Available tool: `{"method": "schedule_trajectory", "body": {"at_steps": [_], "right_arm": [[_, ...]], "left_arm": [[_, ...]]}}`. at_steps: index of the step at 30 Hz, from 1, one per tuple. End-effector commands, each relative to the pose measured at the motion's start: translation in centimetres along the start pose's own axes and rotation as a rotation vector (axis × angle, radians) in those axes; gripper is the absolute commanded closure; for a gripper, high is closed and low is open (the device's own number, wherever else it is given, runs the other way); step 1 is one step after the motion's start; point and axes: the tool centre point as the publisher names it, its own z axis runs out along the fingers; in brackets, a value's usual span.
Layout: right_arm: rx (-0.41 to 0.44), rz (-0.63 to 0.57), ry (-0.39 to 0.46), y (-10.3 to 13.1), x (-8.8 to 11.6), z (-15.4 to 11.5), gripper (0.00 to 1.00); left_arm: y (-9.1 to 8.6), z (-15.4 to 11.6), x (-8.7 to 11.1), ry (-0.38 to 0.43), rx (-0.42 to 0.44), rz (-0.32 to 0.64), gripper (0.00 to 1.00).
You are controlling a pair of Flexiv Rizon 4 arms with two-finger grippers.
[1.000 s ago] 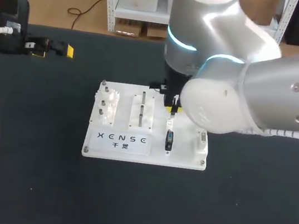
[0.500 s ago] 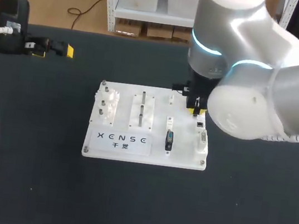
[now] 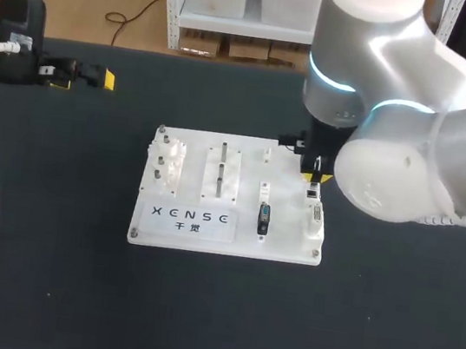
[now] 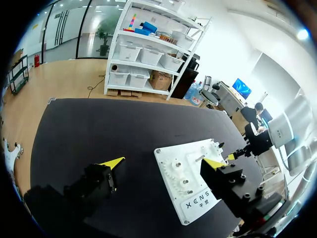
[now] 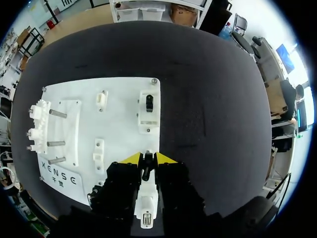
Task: Insert the USB connector, Ethernet cable, and multi-pin plug into their matching sockets one by one.
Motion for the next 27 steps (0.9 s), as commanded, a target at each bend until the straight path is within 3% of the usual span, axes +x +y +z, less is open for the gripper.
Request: {"method": "schedule_trajectory", "body": {"at_steps": [1, 15, 27], "right_arm": [[-0.003, 0.0, -0.001, -0.21, 0.31, -0.3, 1.0], [-0.008, -0.008, 0.014, -0.17, 1.29, -0.16, 1.0], [-0.01, -0.013, 0.007, 0.46, 0.86, 0.27, 1.0]], "left_arm": [[0.0, 0.0, 0.0, 0.0, 0.0, 0.0, 0.0], [0.0, 0.0, 0.0, 0.0, 0.0, 0.0, 0.0], [0.0, 0.0, 0.0, 0.0, 0.0, 0.0, 0.0]]}}
